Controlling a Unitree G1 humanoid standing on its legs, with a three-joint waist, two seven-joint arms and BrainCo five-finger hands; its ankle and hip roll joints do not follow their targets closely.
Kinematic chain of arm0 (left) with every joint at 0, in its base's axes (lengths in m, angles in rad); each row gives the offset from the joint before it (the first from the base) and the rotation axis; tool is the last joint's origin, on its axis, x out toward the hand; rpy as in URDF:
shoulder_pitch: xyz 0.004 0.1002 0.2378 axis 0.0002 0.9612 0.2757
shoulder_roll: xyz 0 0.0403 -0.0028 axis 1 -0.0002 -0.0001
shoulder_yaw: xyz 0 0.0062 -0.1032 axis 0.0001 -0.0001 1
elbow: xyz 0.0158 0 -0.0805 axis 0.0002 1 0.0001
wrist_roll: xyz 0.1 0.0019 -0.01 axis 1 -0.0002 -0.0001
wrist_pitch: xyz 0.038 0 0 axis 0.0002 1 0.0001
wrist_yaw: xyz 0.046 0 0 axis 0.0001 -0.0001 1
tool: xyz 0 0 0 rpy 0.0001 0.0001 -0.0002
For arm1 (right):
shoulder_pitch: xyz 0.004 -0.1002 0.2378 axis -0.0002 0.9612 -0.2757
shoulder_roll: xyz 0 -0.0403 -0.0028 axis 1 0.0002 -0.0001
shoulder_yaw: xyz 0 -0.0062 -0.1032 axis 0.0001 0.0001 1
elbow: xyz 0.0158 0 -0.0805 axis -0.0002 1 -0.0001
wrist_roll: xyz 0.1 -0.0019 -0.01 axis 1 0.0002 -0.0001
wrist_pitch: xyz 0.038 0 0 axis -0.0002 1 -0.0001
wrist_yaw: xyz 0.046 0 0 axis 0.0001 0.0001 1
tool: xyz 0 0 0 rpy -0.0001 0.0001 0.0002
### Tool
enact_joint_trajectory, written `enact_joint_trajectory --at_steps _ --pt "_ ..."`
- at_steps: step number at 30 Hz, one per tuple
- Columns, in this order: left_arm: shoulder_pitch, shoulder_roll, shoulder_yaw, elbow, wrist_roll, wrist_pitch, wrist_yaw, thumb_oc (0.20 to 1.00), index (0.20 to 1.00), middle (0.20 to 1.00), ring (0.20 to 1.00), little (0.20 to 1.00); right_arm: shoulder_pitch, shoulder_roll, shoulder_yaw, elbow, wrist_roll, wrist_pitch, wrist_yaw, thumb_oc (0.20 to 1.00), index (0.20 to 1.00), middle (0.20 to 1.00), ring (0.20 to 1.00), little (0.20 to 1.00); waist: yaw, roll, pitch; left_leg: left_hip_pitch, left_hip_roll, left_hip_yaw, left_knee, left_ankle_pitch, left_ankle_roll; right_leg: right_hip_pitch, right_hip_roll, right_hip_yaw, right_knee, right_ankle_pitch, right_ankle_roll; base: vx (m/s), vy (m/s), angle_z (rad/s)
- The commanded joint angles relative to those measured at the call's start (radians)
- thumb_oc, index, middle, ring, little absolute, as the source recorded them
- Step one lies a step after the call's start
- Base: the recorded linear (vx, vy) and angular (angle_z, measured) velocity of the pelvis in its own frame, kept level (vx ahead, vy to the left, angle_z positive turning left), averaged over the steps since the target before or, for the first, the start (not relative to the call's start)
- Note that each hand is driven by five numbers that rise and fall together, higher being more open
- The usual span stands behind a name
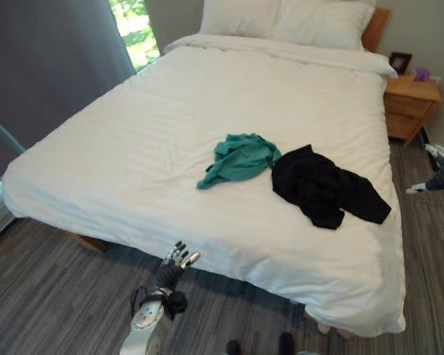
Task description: Pick up bed clothes into laundry basket.
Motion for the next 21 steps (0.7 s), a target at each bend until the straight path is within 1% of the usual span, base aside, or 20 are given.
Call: enact_joint_trajectory --at_steps 1,2,3,4,6,8,9,11,13,14,15,17,18,19,20,21 --pt "-0.020 0.064 0.004 -0.039 0.008 -0.049 0.000 1.000 1.000 1.000 1.000 1.000 -0.105 0.007 0.020 0.105 -0.140 -0.013 -0.037 1.000 1.000 1.000 1.000 1.000 0.056 -0.062 0.005 -0.044 0.035 -0.020 0.012 0.026 -0.037 -0.015 -0.047 0.025 0.014 -0.017 0.058 -0.03 -0.017 0.28" --pt "-0.019 0.061 0.007 -0.039 0.008 -0.049 0.000 1.000 1.000 1.000 1.000 1.000 -0.118 0.010 0.032 0.113 -0.139 -0.015 -0.039 1.000 1.000 1.000 1.000 1.000 0.052 -0.060 0.004 -0.045 0.034 -0.020 0.012 0.026 -0.037 -0.017 -0.047 0.025 0.014 -0.017 0.058 -0.05 -0.017 0.14" --pt "-0.020 0.072 -0.002 -0.039 0.001 -0.050 0.001 1.000 1.000 1.000 1.000 1.000 -0.191 0.020 0.121 0.188 -0.154 -0.017 -0.033 1.000 1.000 1.000 1.000 1.000 0.065 -0.066 0.013 -0.068 0.035 -0.027 0.012 0.034 -0.040 -0.033 -0.048 0.018 0.013 -0.013 0.059 -0.08 -0.008 0.06" --pt "-0.024 0.084 -0.010 -0.041 0.000 -0.053 0.002 1.000 1.000 1.000 1.000 1.000 -0.221 0.020 0.144 0.198 -0.148 -0.015 -0.028 1.000 1.000 1.000 1.000 1.000 0.075 -0.070 0.022 -0.083 0.034 -0.033 0.012 0.039 -0.042 -0.043 -0.047 0.018 0.013 -0.010 0.059 -0.11 -0.011 0.16" --pt "-0.030 0.088 -0.015 -0.041 -0.001 -0.054 0.002 1.000 1.000 1.000 1.000 1.000 -0.243 0.031 0.169 0.229 -0.144 -0.014 -0.029 1.000 1.000 1.000 1.000 1.000 0.076 -0.069 0.027 -0.101 0.033 -0.039 0.012 0.045 -0.043 -0.057 -0.047 0.014 0.013 -0.008 0.059 -0.07 0.001 0.23" --pt "-0.044 0.102 -0.027 -0.036 -0.004 -0.054 0.001 1.000 1.000 1.000 1.000 1.000 -0.288 0.028 0.253 0.272 -0.204 -0.016 -0.010 1.000 1.000 1.000 1.000 1.000 0.086 -0.065 0.041 -0.145 0.029 -0.053 0.012 0.059 -0.049 -0.094 -0.048 0.005 0.013 -0.002 0.059 -0.09 0.018 0.16" --pt "-0.052 0.108 -0.031 -0.037 -0.008 -0.060 0.004 1.000 1.000 1.000 1.000 1.000 -0.310 0.031 0.282 0.291 -0.239 -0.010 -0.023 1.000 1.000 1.000 1.000 1.000 0.091 -0.062 0.052 -0.163 0.025 -0.059 0.012 0.063 -0.049 -0.111 -0.050 0.001 0.013 0.003 0.061 -0.08 0.010 0.16" --pt "-0.059 0.110 -0.029 -0.037 -0.011 -0.062 0.009 1.000 1.000 1.000 1.000 1.000 -0.320 0.030 0.293 0.311 -0.246 -0.006 -0.025 1.000 1.000 1.000 1.000 1.000 0.089 -0.056 0.059 -0.187 0.023 -0.064 0.012 0.071 -0.051 -0.131 -0.052 -0.001 0.013 0.007 0.061 -0.08 0.004 0.17" --pt "-0.089 0.125 -0.034 -0.034 -0.016 -0.069 0.024 1.000 1.000 1.000 1.000 1.000 -0.363 0.029 0.359 0.347 -0.314 -0.001 -0.019 1.000 1.000 1.000 1.000 1.000 0.094 -0.045 0.089 -0.238 0.016 -0.071 0.012 0.086 -0.057 -0.179 -0.055 -0.004 0.013 0.020 0.061 -0.22 0.008 0.09" --pt "-0.137 0.144 -0.046 -0.047 -0.019 -0.086 0.047 1.000 1.000 1.000 1.000 1.000 -0.445 0.031 0.430 0.387 -0.353 0.006 -0.024 1.000 1.000 1.000 1.000 1.000 0.106 -0.022 0.148 -0.327 0.006 -0.075 0.012 0.111 -0.070 -0.271 -0.061 -0.003 0.013 0.046 0.063 -0.25 0.009 0.04" --pt "-0.140 0.141 -0.045 -0.045 -0.019 -0.087 0.047 1.000 1.000 1.000 1.000 1.000 -0.451 0.031 0.435 0.391 -0.352 0.004 -0.026 1.000 1.000 1.000 1.000 1.000 0.105 -0.021 0.144 -0.335 0.006 -0.075 0.012 0.112 -0.071 -0.279 -0.061 -0.002 0.013 0.048 0.062 -0.26 0.012 0.00" --pt "-0.163 0.135 -0.044 -0.064 -0.018 -0.097 0.067 1.000 1.000 1.000 1.000 1.000 -0.470 0.038 0.424 0.402 -0.318 0.009 -0.036 1.000 1.000 1.000 1.000 1.000 0.107 -0.007 0.171 -0.400 0.004 -0.067 0.012 0.124 -0.084 -0.345 -0.064 -0.003 0.013 0.065 0.066 -0.10 0.008 -0.04" --pt "-0.165 0.135 -0.045 -0.063 -0.018 -0.098 0.067 1.000 1.000 1.000 1.000 1.000 -0.470 0.038 0.424 0.404 -0.318 0.008 -0.037 1.000 1.000 1.000 1.000 1.000 0.108 -0.008 0.167 -0.406 0.004 -0.066 0.012 0.125 -0.084 -0.351 -0.064 -0.002 0.013 0.066 0.066 -0.10 0.002 0.00" --pt "-0.192 0.104 -0.052 -0.065 -0.034 -0.106 0.087 1.000 1.000 1.000 1.000 1.000 -0.463 0.063 0.391 0.420 -0.270 0.014 -0.049 1.000 1.000 1.000 1.000 1.000 0.109 0.001 0.182 -0.461 0.006 -0.052 0.012 0.135 -0.094 -0.411 -0.059 0.004 0.013 0.081 0.070 -0.07 -0.002 -0.01" --pt "-0.192 0.104 -0.052 -0.064 -0.034 -0.106 0.087 1.000 1.000 1.000 1.000 1.000 -0.462 0.063 0.390 0.421 -0.270 0.014 -0.049 1.000 1.000 1.000 1.000 1.000 0.110 0.001 0.180 -0.464 0.006 -0.052 0.012 0.136 -0.094 -0.414 -0.059 0.004 0.013 0.081 0.069 -0.14 0.006 -0.12" --pt "-0.217 0.053 -0.057 -0.063 -0.095 -0.110 0.098 1.000 1.000 1.000 1.000 1.000 -0.441 0.104 0.365 0.421 -0.243 0.018 -0.054 1.000 1.000 1.000 1.000 1.000 0.109 0.014 0.205 -0.505 0.010 -0.044 0.012 0.144 -0.098 -0.462 -0.051 0.014 0.013 0.093 0.073 -0.08 0.016 -0.28"
